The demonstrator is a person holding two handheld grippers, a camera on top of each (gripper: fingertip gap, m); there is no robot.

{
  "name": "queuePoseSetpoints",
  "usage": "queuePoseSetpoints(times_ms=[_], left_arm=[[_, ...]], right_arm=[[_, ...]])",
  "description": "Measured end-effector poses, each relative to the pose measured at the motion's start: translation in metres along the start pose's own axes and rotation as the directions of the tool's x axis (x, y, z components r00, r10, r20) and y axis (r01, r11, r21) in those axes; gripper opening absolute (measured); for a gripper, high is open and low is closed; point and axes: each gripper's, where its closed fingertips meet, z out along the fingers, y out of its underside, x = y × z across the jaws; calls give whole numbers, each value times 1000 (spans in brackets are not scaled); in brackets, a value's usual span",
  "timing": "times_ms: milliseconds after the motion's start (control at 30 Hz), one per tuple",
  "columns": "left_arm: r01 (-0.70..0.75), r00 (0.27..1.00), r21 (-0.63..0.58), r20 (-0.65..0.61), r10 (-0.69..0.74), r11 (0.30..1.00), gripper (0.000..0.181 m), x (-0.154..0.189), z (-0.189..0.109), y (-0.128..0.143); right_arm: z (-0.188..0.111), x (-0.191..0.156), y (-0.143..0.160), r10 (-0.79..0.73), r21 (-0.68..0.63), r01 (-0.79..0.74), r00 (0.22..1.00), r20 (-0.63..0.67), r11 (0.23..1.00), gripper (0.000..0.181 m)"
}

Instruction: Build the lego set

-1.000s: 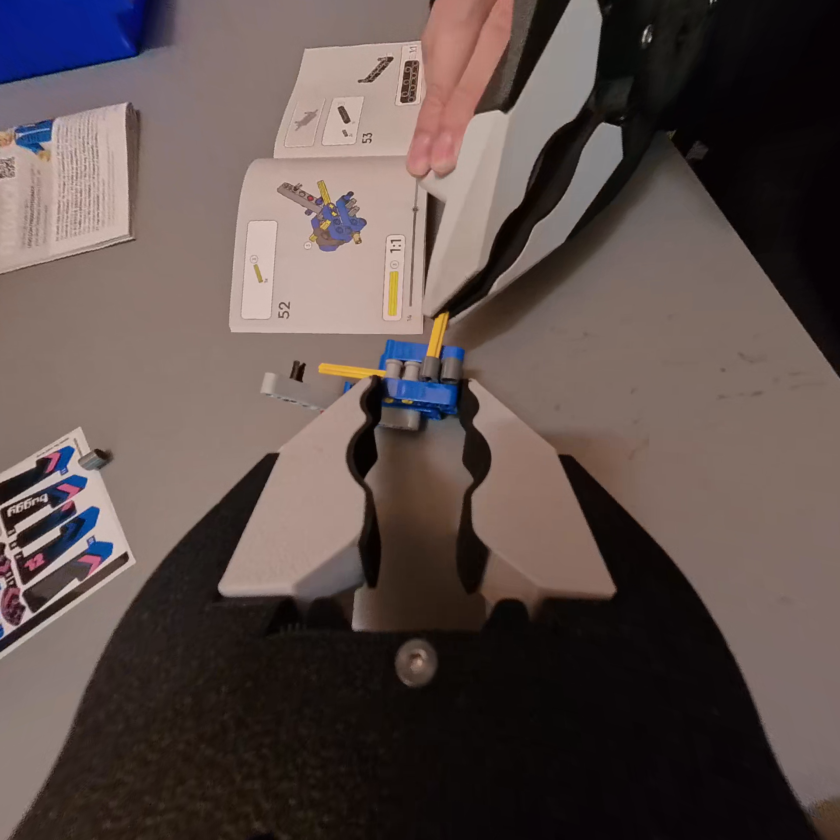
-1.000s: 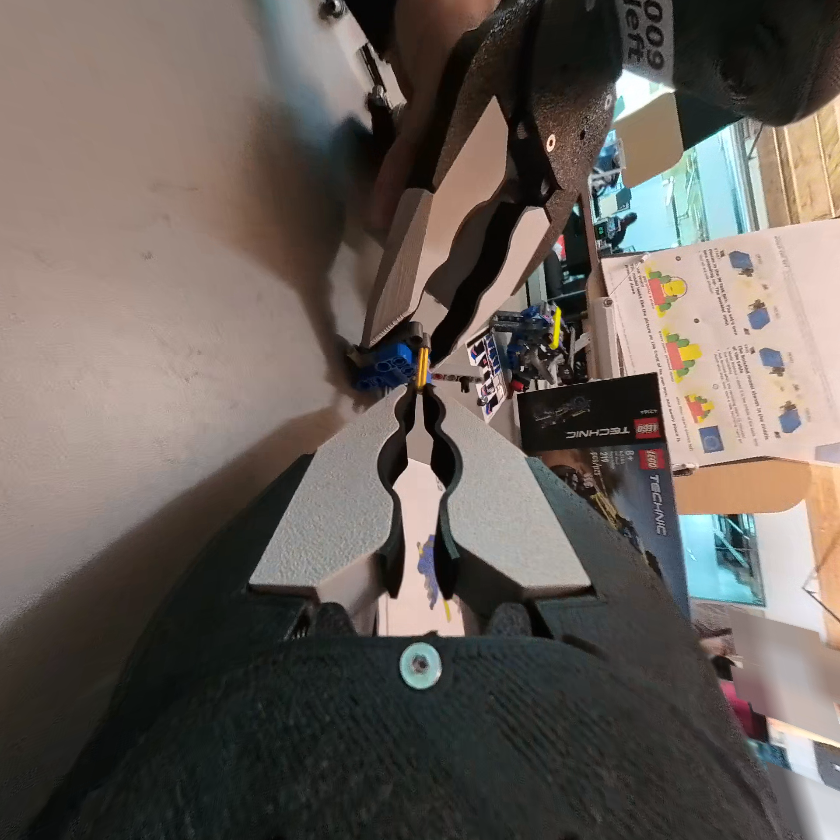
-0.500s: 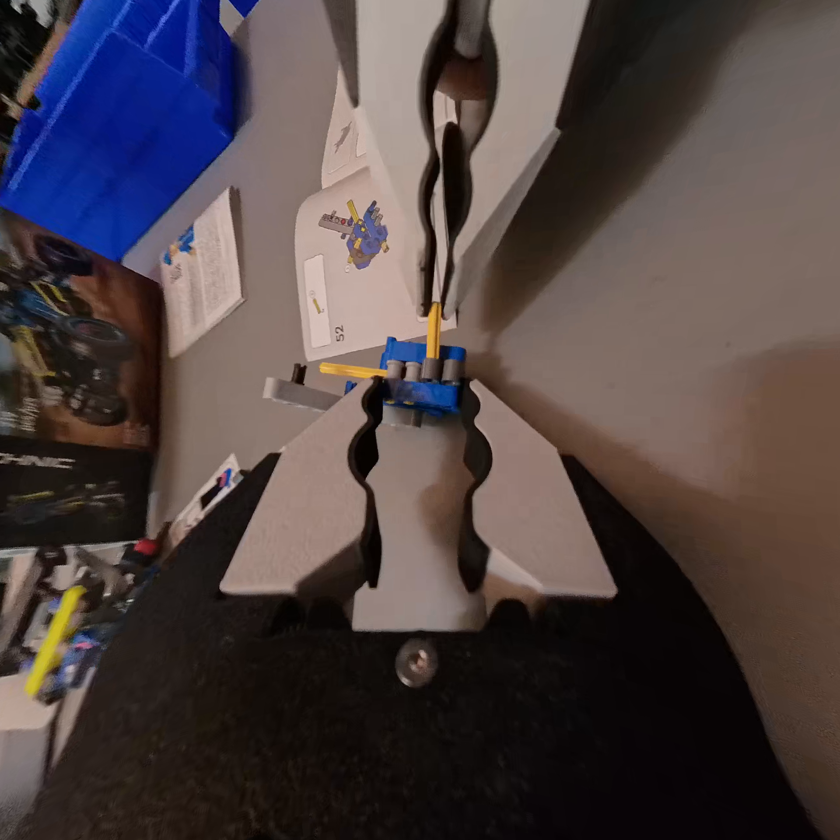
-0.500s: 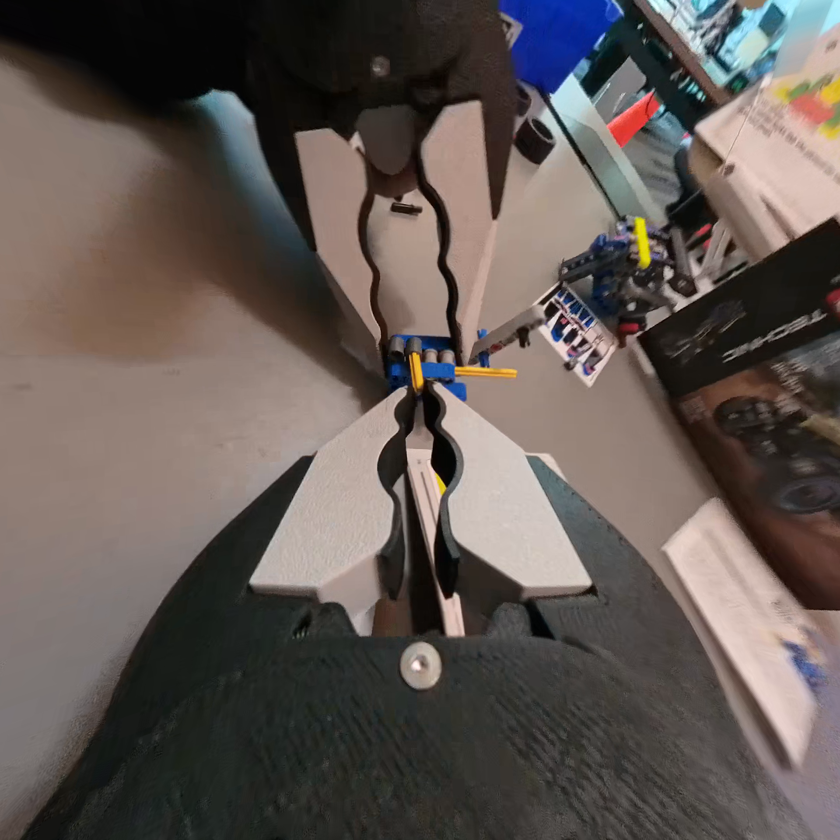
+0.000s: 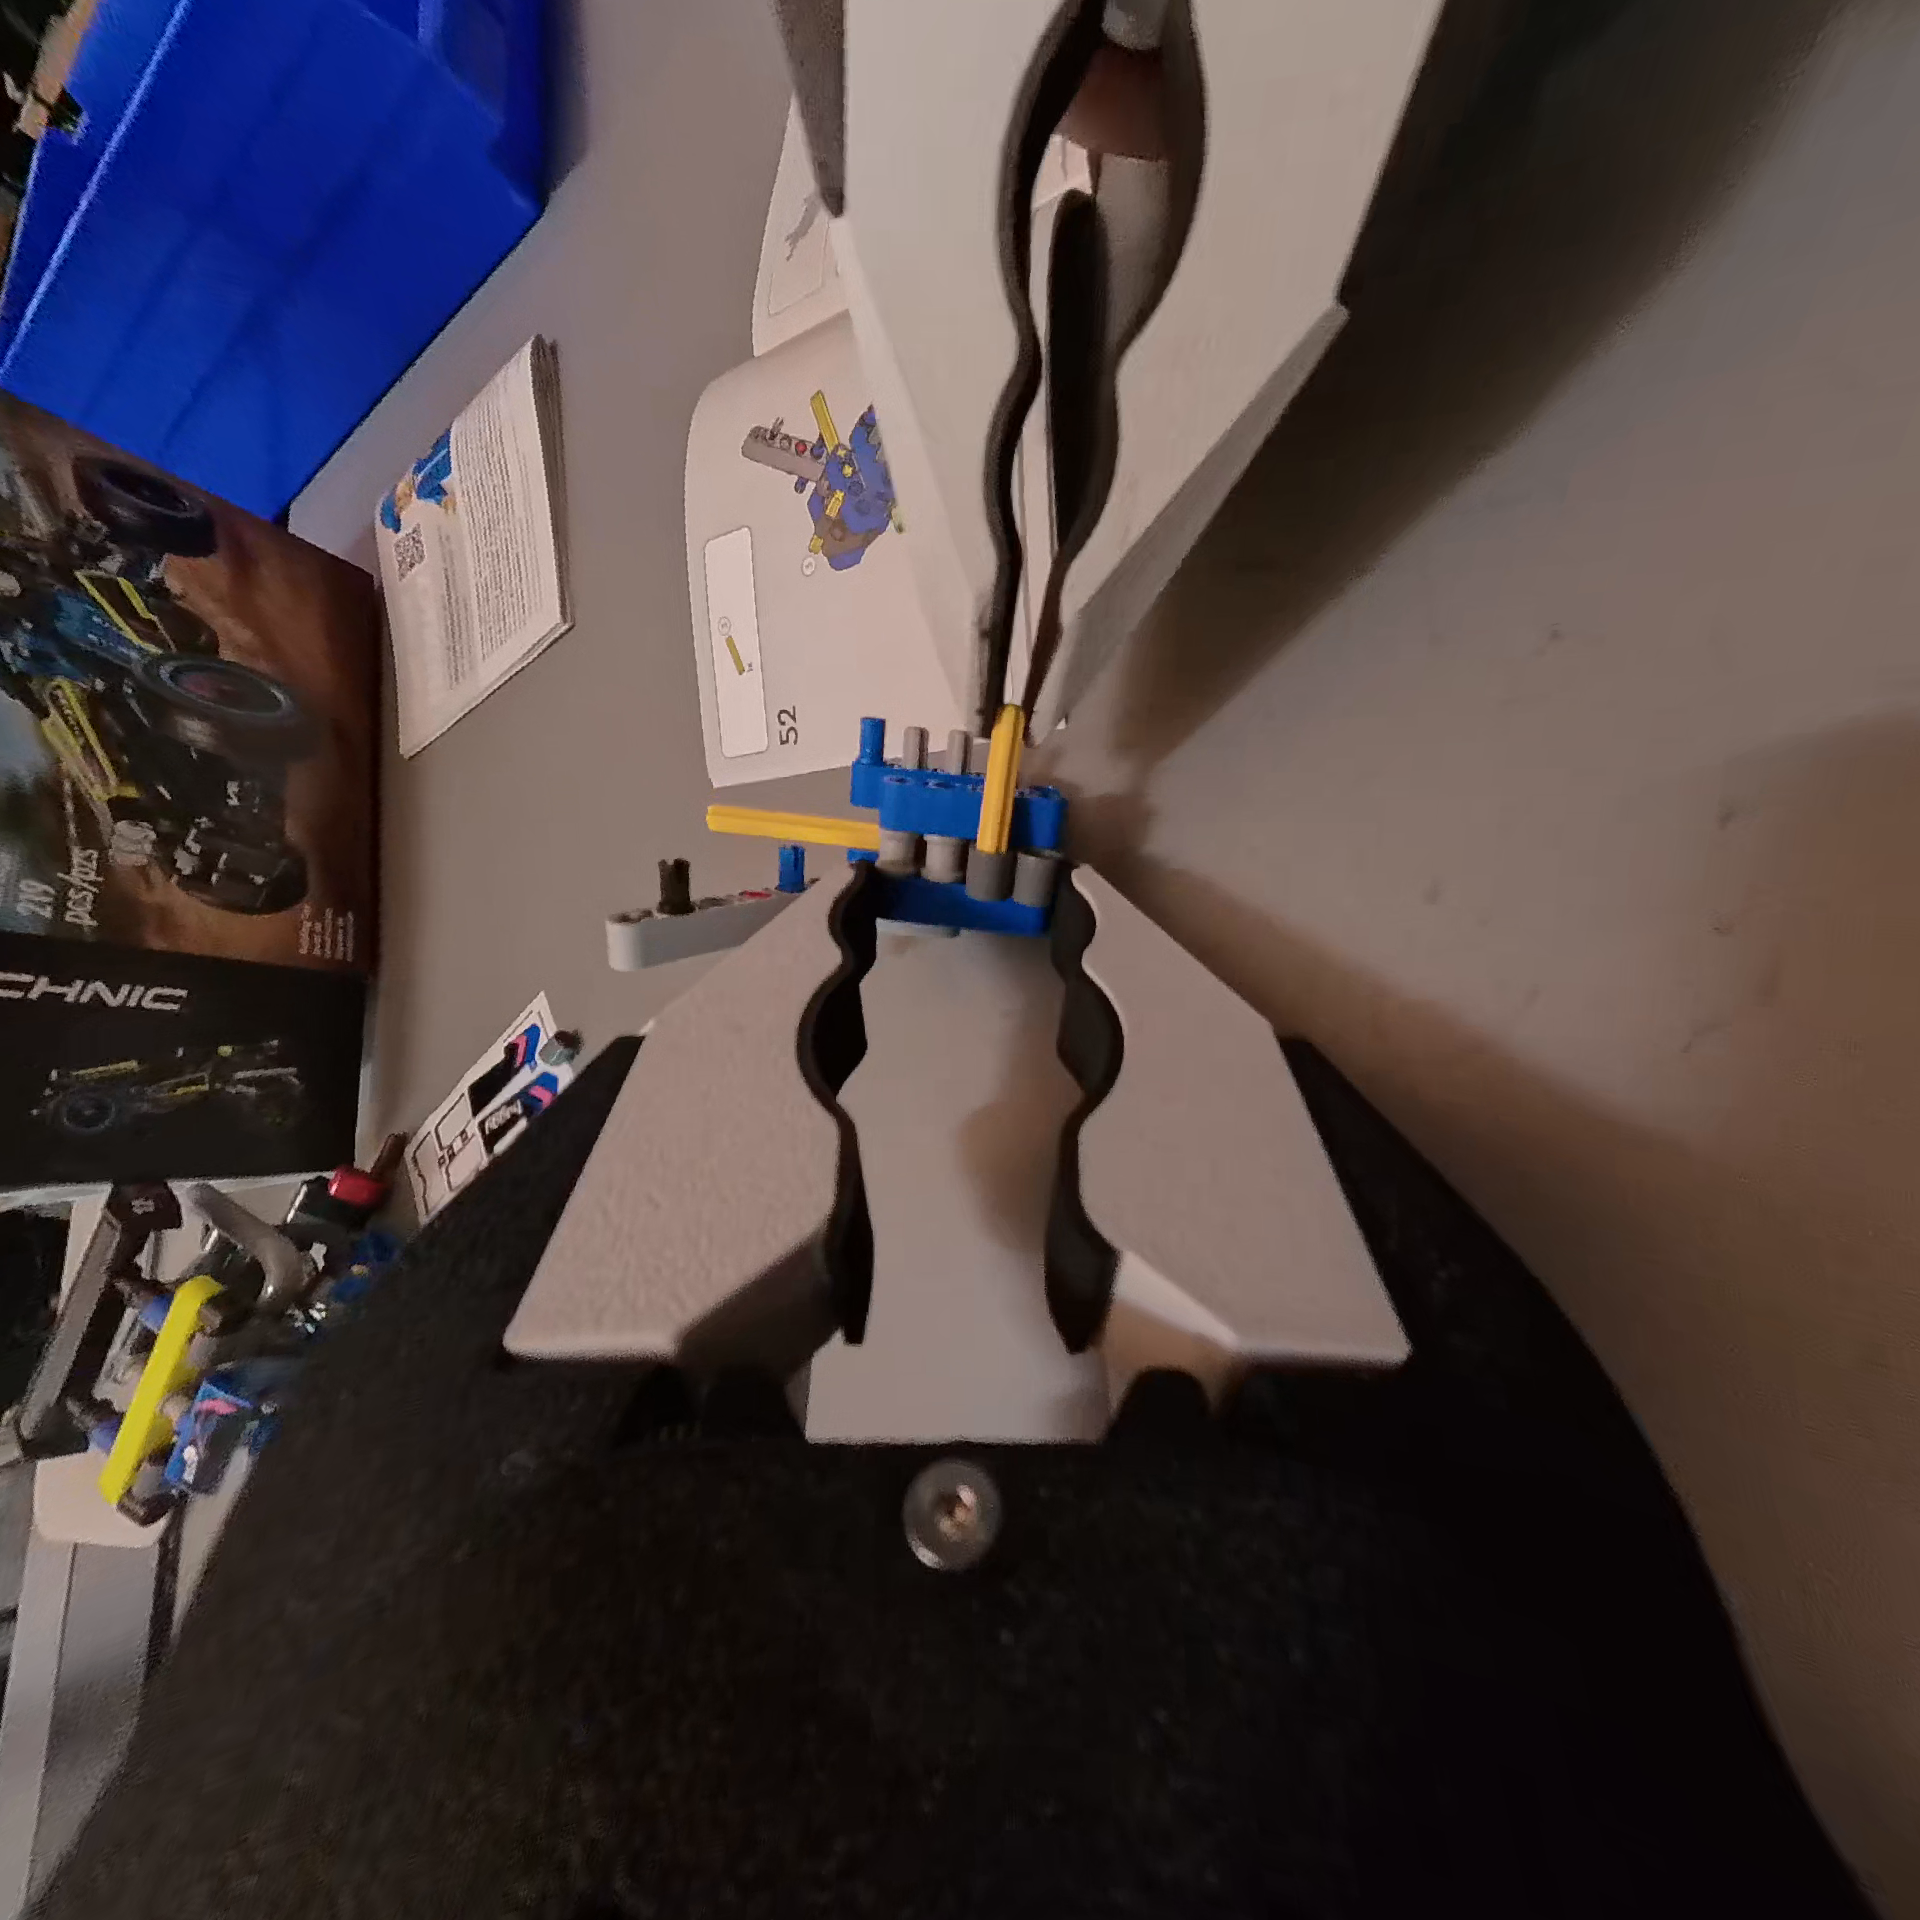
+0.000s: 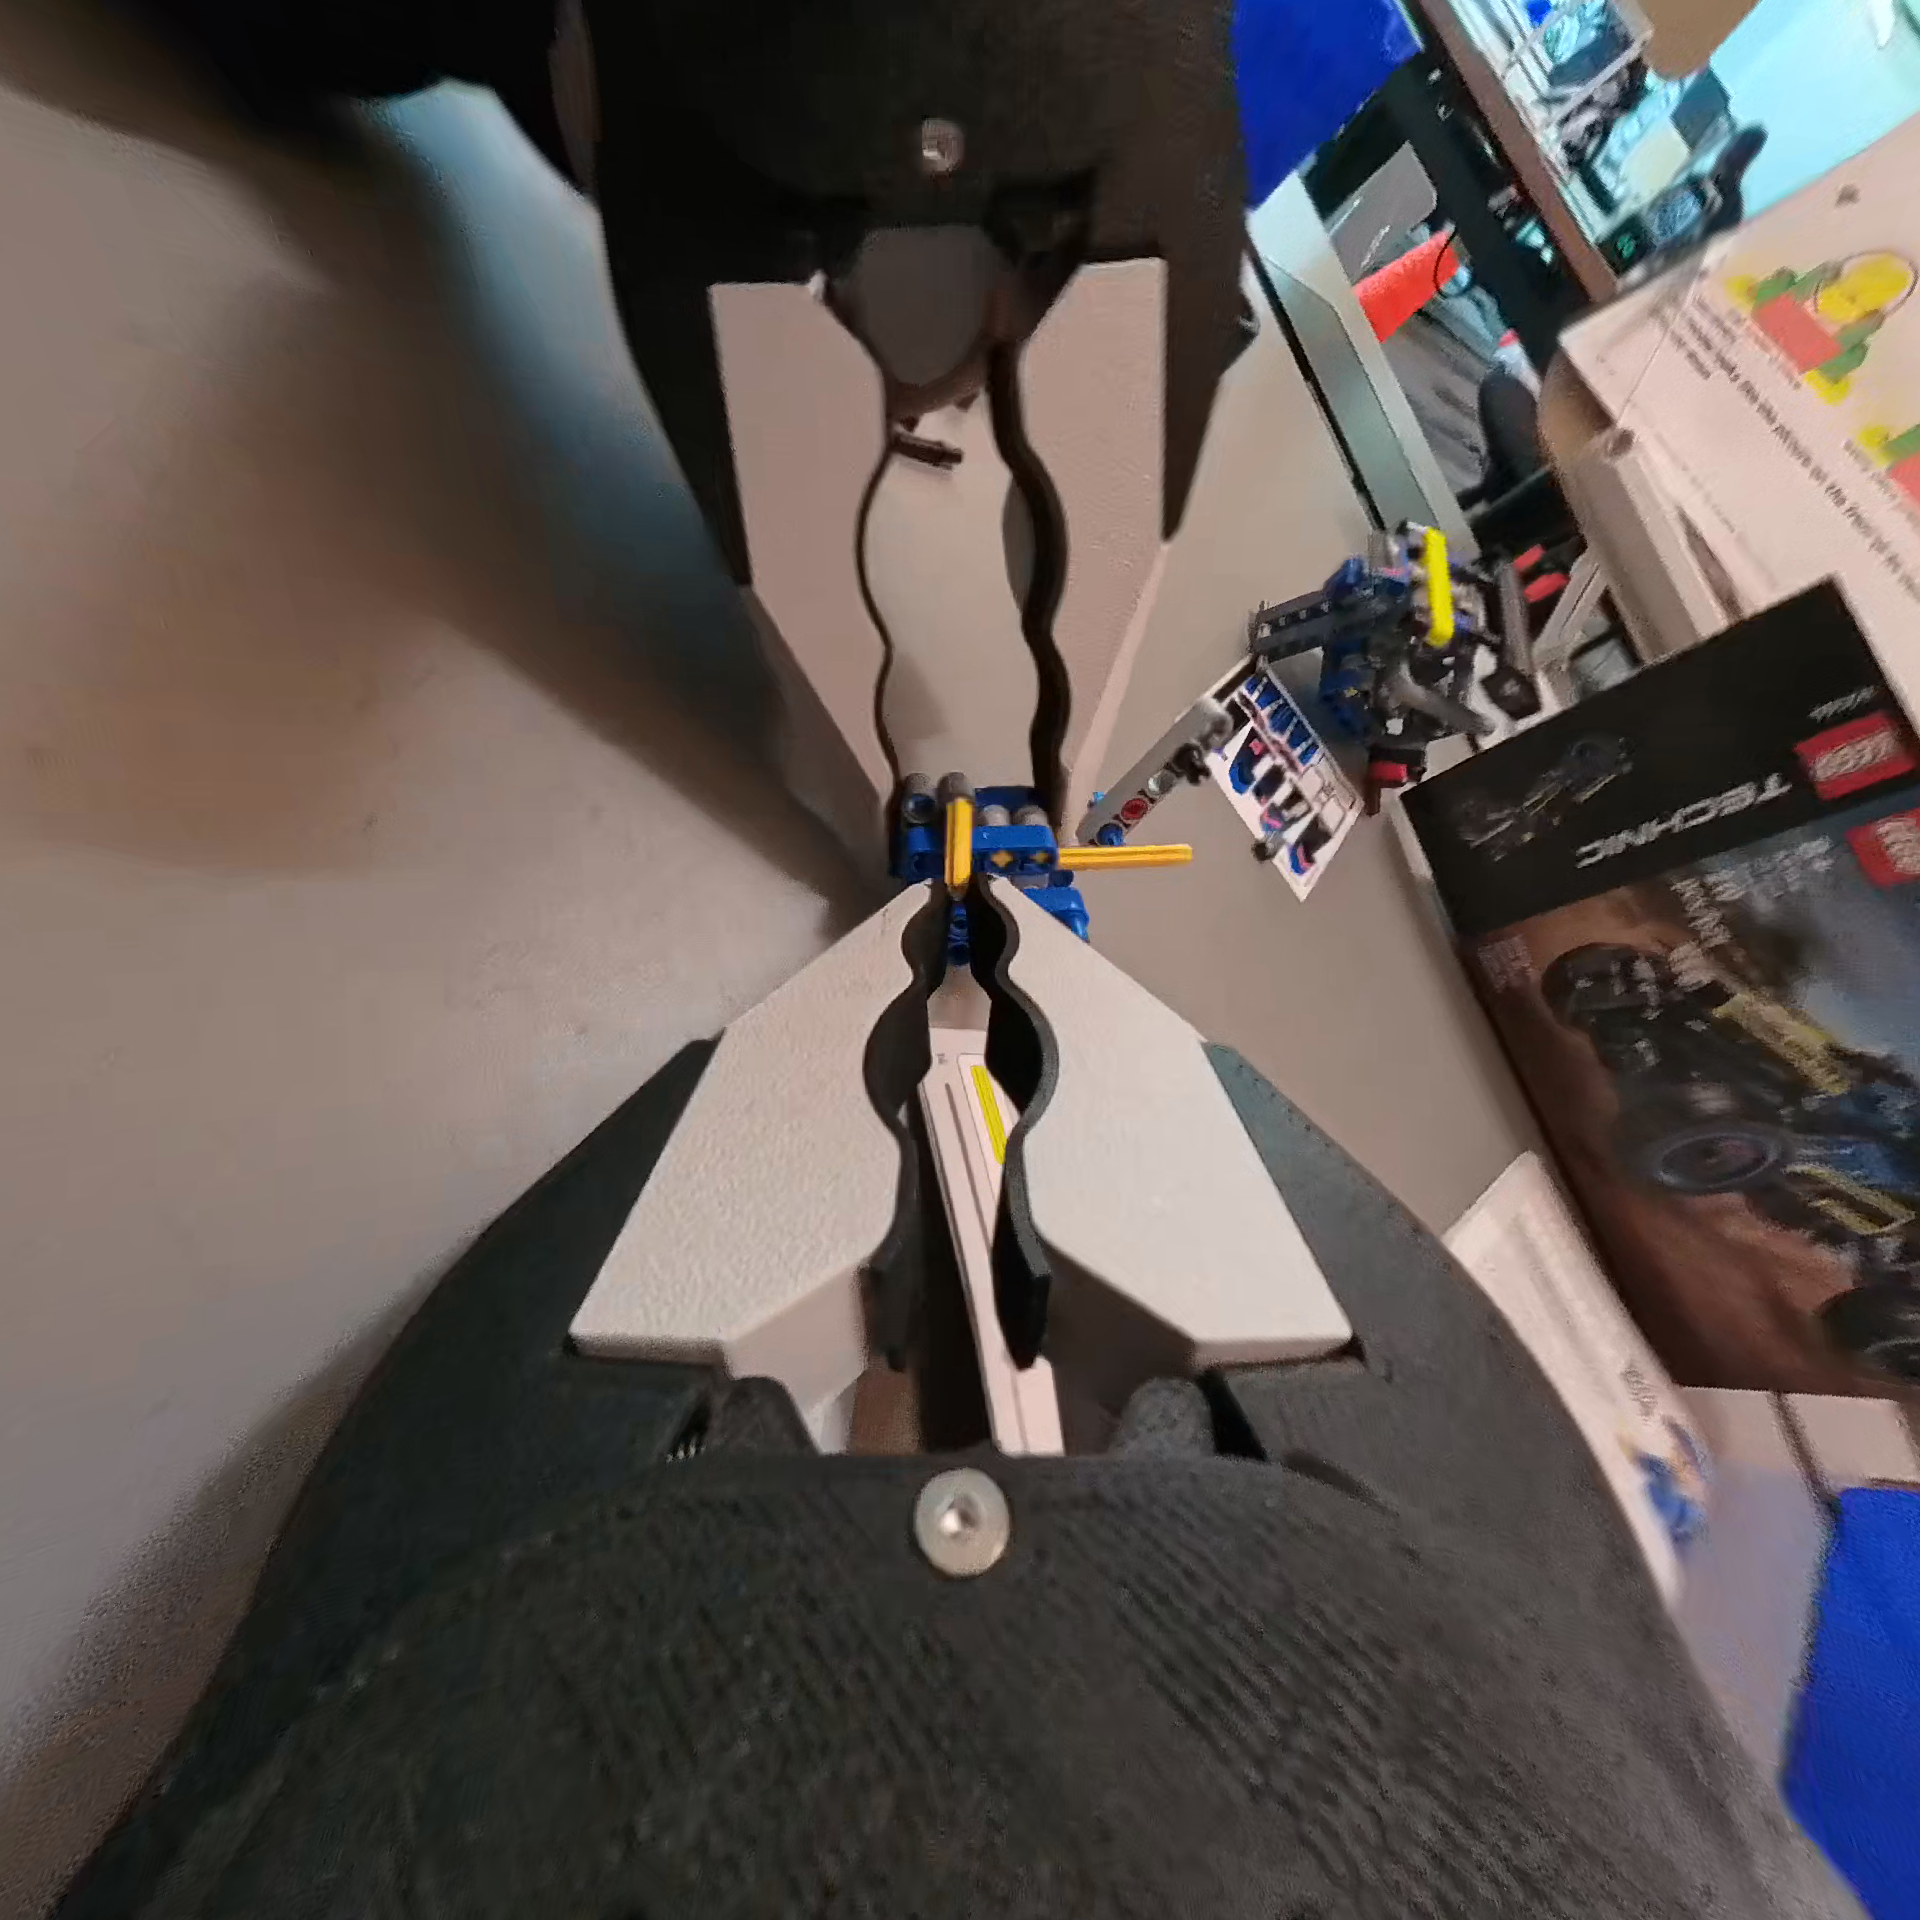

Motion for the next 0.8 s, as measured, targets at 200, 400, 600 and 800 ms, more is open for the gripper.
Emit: queuePoseSetpoints(times_ms=[200,400,600,800], left_arm=[[-27,999,-57,45,29,998,31,-3,1,1],[-86,993,-76,74,92,993,31,-5,0,2],[-111,989,-95,88,119,989,31,-5,1,2],[-34,998,-64,49,37,997,31,-4,0,4]], right_arm=[[-1,-1,-8,-155,-16,155,987,-45,988,3],[0,0,-4,-116,-13,116,993,-21,993,3],[1,1,-9,-174,-6,174,984,-31,985,3],[2,2,-6,-217,-3,217,975,-53,976,3]])
